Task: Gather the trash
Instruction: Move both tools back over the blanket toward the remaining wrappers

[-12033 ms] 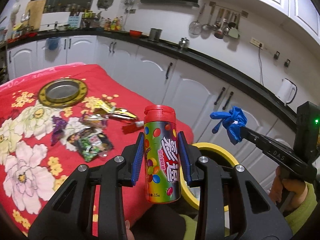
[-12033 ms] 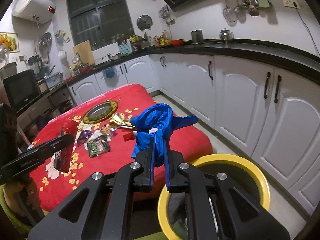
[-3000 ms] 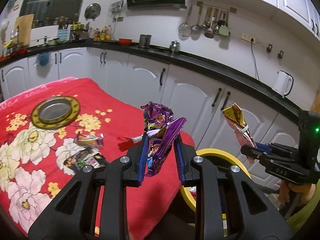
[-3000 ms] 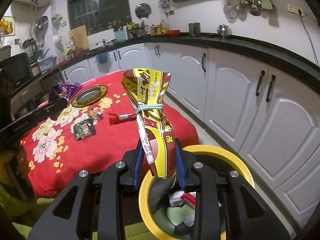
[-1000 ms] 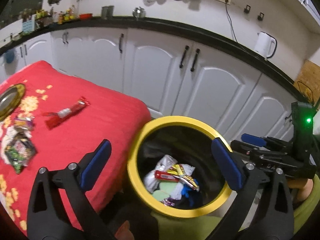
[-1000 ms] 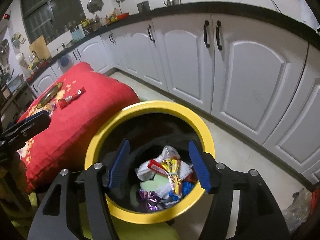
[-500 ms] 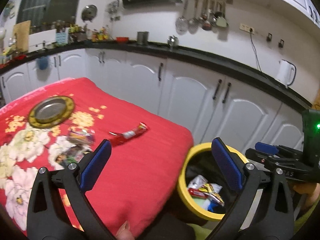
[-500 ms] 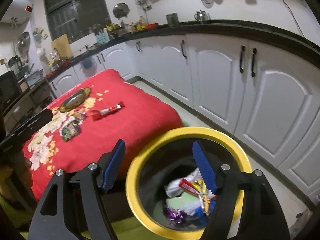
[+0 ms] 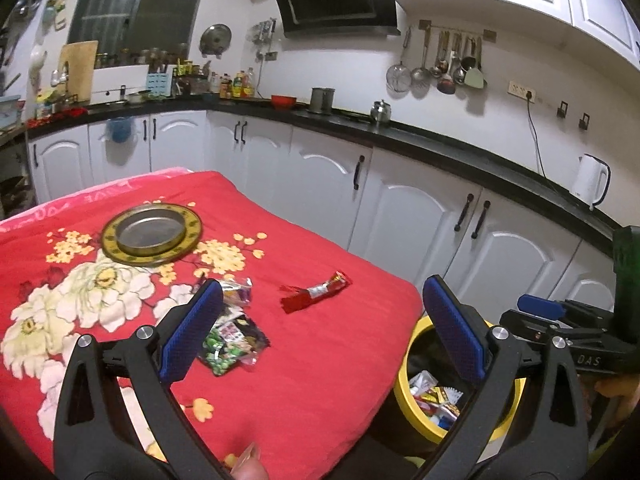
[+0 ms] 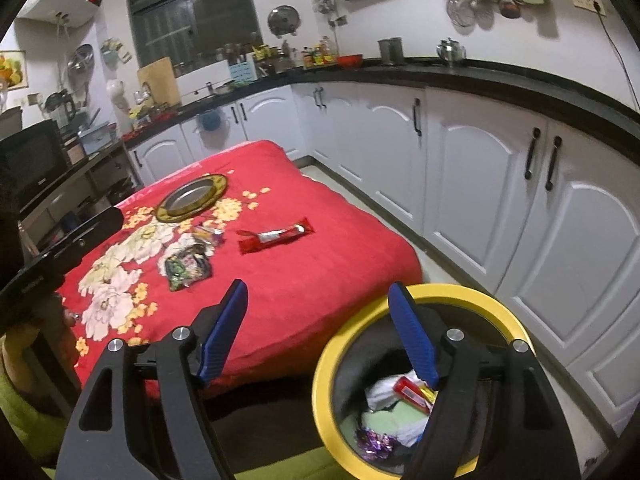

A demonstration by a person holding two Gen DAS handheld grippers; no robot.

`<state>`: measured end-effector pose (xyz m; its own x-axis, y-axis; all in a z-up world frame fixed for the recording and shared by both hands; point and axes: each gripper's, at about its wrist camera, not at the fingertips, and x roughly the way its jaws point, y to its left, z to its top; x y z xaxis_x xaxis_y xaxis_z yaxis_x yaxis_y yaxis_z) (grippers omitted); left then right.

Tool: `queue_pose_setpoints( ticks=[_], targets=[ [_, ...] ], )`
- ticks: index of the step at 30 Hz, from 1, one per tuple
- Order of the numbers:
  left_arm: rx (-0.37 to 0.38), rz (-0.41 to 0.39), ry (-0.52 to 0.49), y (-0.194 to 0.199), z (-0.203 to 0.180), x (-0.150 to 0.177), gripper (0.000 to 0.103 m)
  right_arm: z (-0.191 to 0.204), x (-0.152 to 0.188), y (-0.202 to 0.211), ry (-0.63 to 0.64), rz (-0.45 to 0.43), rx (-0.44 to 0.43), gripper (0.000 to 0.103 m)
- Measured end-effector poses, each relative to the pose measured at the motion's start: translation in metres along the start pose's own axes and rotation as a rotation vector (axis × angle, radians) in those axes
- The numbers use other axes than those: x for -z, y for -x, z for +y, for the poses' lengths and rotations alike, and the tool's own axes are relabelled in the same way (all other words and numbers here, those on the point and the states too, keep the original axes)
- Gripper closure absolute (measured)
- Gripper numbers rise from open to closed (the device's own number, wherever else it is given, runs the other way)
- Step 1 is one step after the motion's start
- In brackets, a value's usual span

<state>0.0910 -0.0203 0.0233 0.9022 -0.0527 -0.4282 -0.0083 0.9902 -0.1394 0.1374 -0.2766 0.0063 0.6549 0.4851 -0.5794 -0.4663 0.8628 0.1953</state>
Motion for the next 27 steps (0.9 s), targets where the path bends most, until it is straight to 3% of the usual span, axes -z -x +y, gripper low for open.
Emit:
queue_pose_setpoints(
  ticks=[9, 27],
  targets=[
    [-0.050, -0.024, 0.020, 0.012, 0.024, -0.006, 0.011, 0.031, -0.012, -0.005, 0.051, -0.011, -0.051, 0.028],
    [-0.151, -0.017, 0.042, 0.025, 0.084, -0.008, 0.011, 0.093, -0.035, -0.036, 0.156, -0.012, -0.150, 0.027]
  ],
)
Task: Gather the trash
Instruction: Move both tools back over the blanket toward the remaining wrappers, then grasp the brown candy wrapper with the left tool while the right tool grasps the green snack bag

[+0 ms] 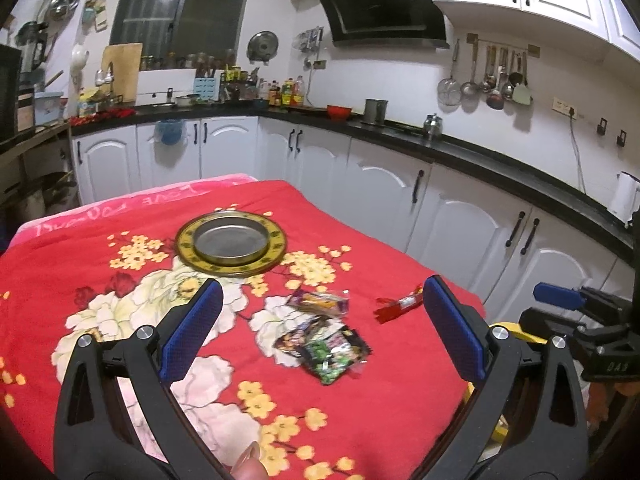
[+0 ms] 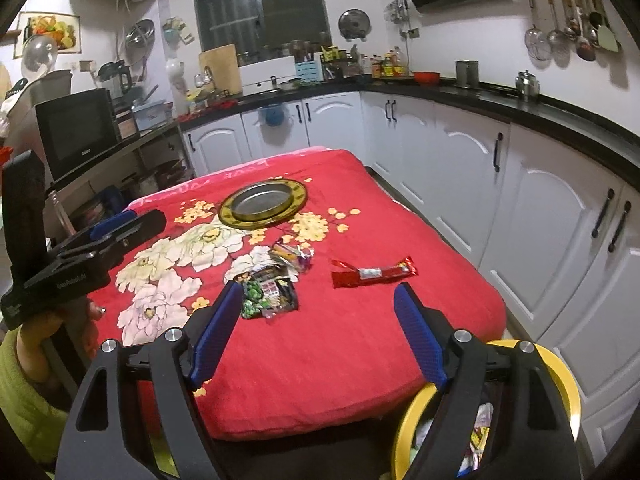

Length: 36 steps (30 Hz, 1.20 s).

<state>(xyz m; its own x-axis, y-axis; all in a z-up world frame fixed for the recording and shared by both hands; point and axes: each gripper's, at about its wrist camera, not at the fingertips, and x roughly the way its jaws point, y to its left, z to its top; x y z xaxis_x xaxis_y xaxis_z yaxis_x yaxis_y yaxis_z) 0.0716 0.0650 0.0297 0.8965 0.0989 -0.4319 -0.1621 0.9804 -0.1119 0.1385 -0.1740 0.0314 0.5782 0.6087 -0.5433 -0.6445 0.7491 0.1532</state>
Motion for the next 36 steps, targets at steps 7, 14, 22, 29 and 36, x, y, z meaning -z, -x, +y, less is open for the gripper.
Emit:
queue_pose_setpoints(
  ticks=[7, 14, 22, 29, 36],
  targets=[
    [-0.042, 0.030, 0.018, -0.008, 0.029, 0.004, 0.011, 0.014, -0.008, -0.020, 0.028, 0.003, -0.011, 0.027],
    [-0.046, 0.080, 0.036, -0.023, 0.048, 0.011, 0.011, 0.017, -0.006, -0.053, 0.055, 0.059, -0.012, 0.027],
    [0.015, 0.194, 0.059, -0.056, 0.059, 0.023, 0.039, 0.013, -0.002, -0.103, 0.027, 0.148, -0.066, 0.034],
    [0.074, 0.281, 0.089, -0.085, 0.068, 0.030, 0.047, 0.018, 0.004, -0.151, 0.047, 0.240, -0.120, 0.041],
    [0.142, 0.339, 0.073, -0.111, 0.064, 0.030, 0.050, 0.017, 0.010, -0.192, 0.015, 0.323, -0.164, 0.042]
  ],
)
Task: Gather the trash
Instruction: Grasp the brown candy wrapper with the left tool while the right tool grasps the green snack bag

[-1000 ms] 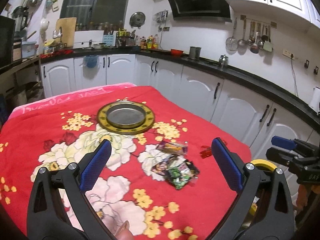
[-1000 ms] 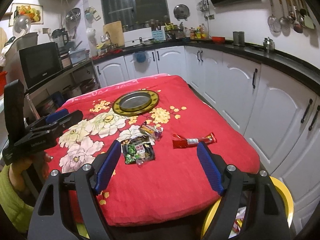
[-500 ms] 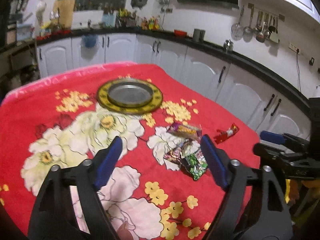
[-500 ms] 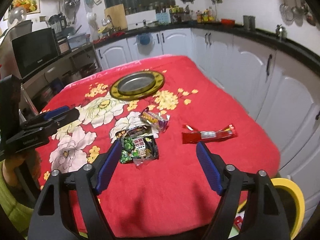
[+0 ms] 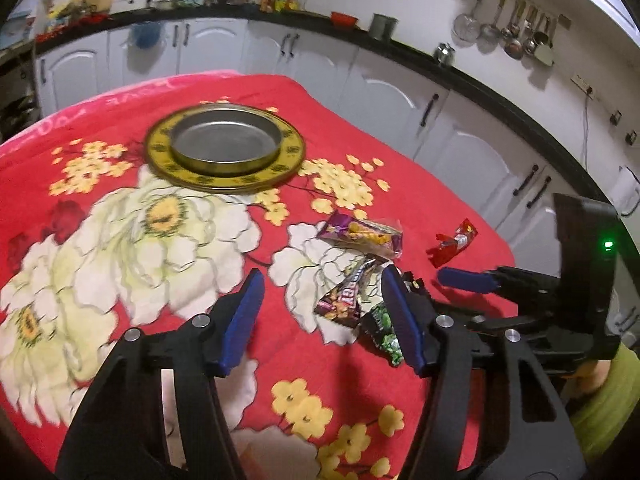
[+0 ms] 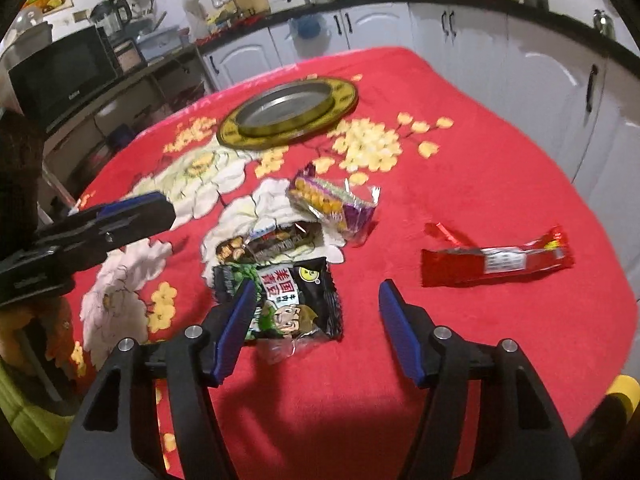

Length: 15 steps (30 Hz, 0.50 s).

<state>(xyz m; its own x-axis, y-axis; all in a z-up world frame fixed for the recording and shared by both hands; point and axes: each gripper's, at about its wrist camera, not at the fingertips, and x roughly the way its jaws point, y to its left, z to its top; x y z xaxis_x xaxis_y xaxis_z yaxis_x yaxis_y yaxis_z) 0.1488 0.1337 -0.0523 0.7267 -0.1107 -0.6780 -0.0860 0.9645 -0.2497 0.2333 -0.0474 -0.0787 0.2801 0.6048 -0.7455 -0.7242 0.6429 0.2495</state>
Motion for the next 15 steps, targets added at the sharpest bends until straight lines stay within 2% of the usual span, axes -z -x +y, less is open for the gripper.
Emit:
queue_pose_setpoints(
  ticks=[3, 4, 5, 8, 10, 11, 15],
  targets=[
    [0.036, 0.032, -0.022, -0.013, -0.006, -0.003, 0.050, 0.001, 0.003, -0.011, 0.012, 0.030, -0.012, 0.047],
    [0.043, 0.045, -0.025, -0.017, -0.007, -0.004, 0.051, 0.002, 0.005, -0.011, 0.024, 0.022, -0.012, 0.052],
    [0.051, 0.059, -0.027, -0.023, -0.009, -0.005, 0.054, 0.004, 0.007, -0.010, 0.039, 0.022, -0.019, 0.061],
    [0.064, 0.079, -0.029, -0.034, -0.010, -0.006, 0.057, 0.008, 0.012, -0.006, 0.057, 0.026, -0.009, 0.079],
    [0.088, 0.094, -0.011, -0.041, -0.010, -0.007, 0.062, 0.010, 0.016, -0.001, 0.076, 0.026, -0.009, 0.084],
    [0.094, 0.102, -0.008, -0.044, -0.010, -0.008, 0.064, 0.011, 0.019, 0.001, 0.086, 0.030, -0.001, 0.097],
    [0.132, 0.131, -0.020, -0.051, -0.014, -0.007, 0.064, 0.008, 0.030, 0.010, 0.080, 0.044, 0.017, 0.098]
  ],
)
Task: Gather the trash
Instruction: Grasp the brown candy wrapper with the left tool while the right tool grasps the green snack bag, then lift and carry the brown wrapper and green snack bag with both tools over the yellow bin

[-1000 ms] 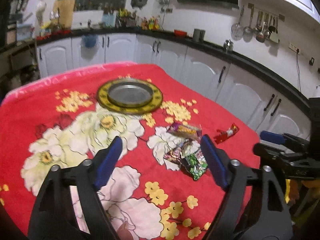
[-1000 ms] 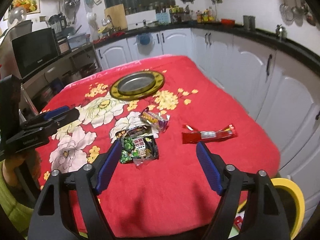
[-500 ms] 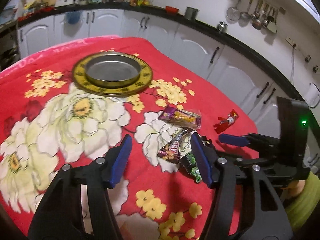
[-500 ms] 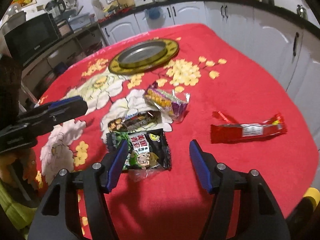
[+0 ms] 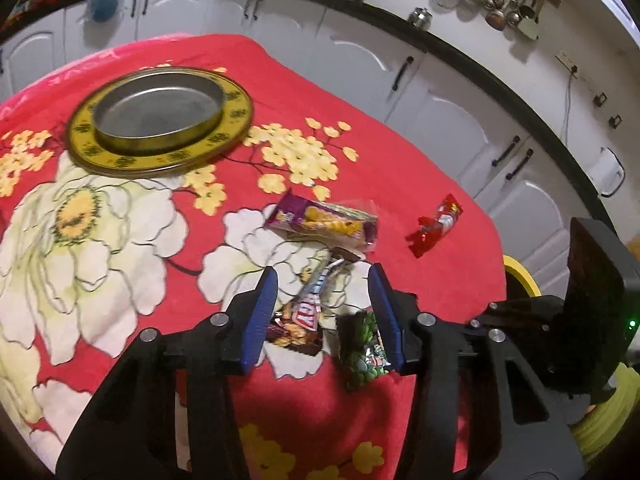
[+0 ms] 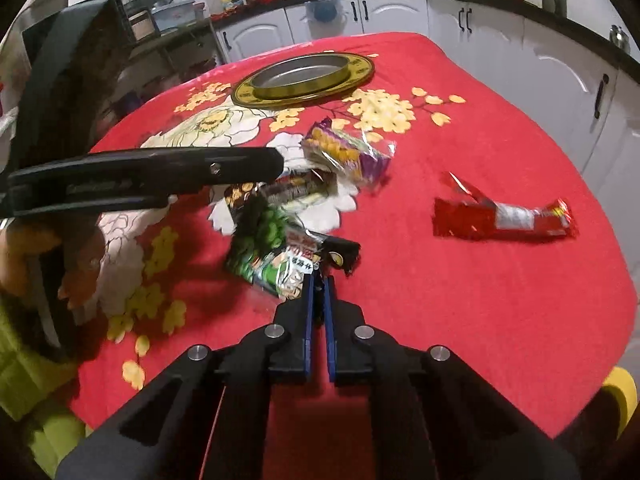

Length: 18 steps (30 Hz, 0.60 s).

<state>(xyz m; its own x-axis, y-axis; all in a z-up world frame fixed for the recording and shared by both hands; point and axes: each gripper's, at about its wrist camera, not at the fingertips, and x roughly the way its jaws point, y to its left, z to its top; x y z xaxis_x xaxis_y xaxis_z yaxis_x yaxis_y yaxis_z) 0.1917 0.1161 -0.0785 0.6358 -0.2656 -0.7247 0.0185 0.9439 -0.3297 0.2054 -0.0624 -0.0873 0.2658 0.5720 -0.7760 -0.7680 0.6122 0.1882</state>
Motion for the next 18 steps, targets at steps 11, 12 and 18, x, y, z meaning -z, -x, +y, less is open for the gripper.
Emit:
queue_pose_setpoints(
  ticks=[11, 12, 18],
  targets=[
    [-0.033, 0.073, -0.005, -0.019, 0.000, 0.005, 0.078, -0.020, 0.030, 0.047, -0.087, -0.054, 0.075, 0.098],
    [-0.032, 0.073, -0.005, -0.019, 0.000, 0.006, 0.078, -0.023, 0.032, 0.053, -0.099, -0.069, 0.080, 0.098],
    [-0.072, 0.076, -0.052, -0.017, -0.009, 0.015, 0.087, -0.023, 0.031, 0.074, -0.109, -0.124, 0.091, 0.098]
  ],
)
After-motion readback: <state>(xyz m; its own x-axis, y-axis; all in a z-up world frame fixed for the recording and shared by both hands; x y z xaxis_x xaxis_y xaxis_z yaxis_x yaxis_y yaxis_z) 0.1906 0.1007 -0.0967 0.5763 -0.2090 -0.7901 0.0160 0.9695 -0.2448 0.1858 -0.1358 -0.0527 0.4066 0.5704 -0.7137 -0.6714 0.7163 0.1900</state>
